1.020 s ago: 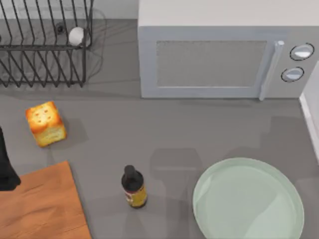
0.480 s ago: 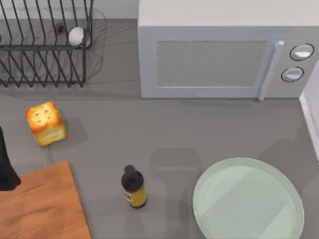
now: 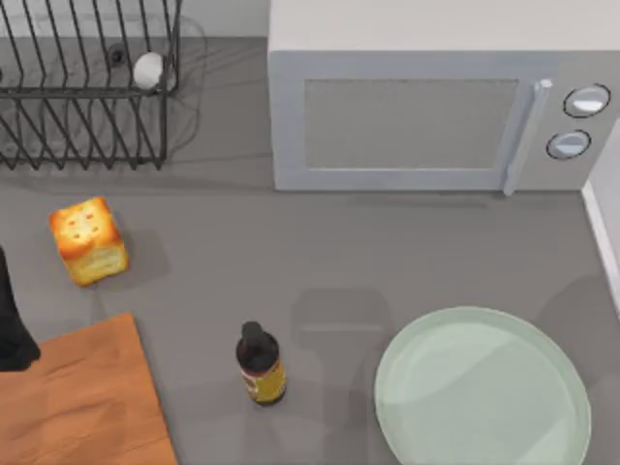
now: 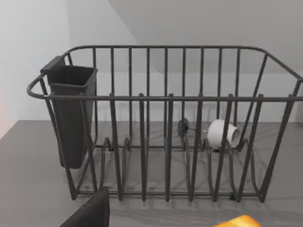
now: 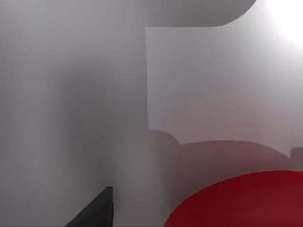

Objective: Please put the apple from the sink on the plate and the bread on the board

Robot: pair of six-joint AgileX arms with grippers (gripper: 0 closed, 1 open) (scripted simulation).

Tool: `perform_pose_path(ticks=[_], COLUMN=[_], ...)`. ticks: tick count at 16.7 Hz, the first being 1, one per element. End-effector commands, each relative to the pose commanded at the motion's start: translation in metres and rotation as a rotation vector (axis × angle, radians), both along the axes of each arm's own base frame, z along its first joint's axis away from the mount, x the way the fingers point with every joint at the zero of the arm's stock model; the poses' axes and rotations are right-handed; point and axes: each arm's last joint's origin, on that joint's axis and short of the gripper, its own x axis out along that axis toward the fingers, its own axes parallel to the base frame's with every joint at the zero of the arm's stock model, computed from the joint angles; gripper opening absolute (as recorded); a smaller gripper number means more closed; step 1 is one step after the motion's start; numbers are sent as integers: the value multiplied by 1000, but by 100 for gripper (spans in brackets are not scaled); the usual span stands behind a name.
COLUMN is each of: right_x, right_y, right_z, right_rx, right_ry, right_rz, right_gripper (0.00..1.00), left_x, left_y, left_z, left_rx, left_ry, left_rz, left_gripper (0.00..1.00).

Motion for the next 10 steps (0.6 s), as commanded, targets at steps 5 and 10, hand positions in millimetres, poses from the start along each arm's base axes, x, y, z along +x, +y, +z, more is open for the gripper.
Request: perform_pose_path(ticks=[5, 10], right_x=[0, 0], right_y=[0, 0], right_z=[0, 0], right_rx=[0, 0], right_ry=[0, 0], right_rz=[0, 0], right_gripper=[77, 40], left_x=[0, 0], left_y=[0, 0], left_z=[0, 0], left_rx=[0, 0], left_ry=[0, 0], left_rz=[0, 0], left_gripper=[100, 100])
